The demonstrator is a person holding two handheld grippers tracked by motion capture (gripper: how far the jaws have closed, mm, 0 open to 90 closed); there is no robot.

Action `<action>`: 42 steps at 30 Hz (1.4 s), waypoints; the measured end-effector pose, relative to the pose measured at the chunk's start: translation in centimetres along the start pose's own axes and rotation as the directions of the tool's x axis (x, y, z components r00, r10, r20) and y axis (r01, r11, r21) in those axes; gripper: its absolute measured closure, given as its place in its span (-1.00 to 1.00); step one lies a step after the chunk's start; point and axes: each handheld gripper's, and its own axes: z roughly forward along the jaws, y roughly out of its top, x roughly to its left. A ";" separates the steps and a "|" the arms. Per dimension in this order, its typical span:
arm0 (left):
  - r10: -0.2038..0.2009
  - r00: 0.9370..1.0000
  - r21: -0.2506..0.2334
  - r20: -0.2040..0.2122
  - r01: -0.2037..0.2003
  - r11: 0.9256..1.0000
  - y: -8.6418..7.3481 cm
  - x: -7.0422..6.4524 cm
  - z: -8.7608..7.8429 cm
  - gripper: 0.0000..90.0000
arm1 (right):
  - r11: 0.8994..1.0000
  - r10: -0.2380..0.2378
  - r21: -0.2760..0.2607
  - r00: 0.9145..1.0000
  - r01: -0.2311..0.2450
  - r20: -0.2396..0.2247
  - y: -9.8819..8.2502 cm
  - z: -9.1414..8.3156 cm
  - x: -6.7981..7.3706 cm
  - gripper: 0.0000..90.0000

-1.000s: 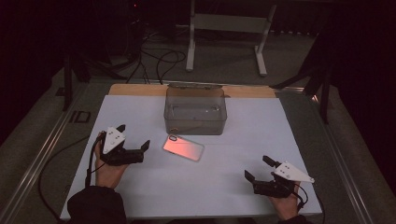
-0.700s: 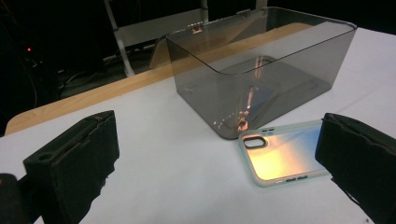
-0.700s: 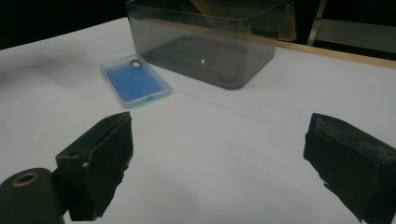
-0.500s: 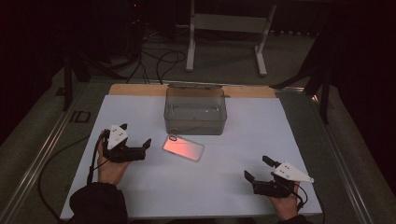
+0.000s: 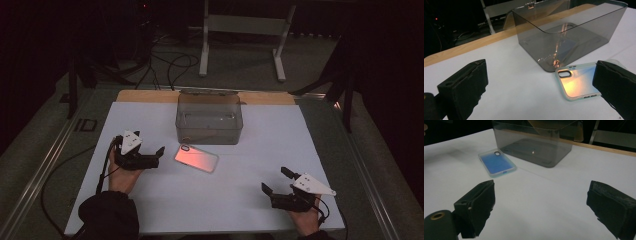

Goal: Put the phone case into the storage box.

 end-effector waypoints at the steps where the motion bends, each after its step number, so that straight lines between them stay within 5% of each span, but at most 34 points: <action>1: 0.002 1.000 0.004 -0.001 -0.002 1.000 0.0 0.0 0.1 -0.98 | 1.000 0.000 0.000 1.000 0.000 0.000 0.0 0.0 0.0 -0.82; 17: 0.038 0.999 0.073 0.031 -0.040 0.997 0.3 -0.5 1.9 -0.98 | 1.000 -0.001 0.001 1.000 0.001 -0.003 0.0 0.0 0.0 -0.82; 42: -0.009 0.998 0.168 0.058 -0.001 0.986 0.6 -0.4 4.1 -0.98 | 1.000 -0.002 0.002 1.000 0.002 -0.007 0.0 0.0 0.0 -0.82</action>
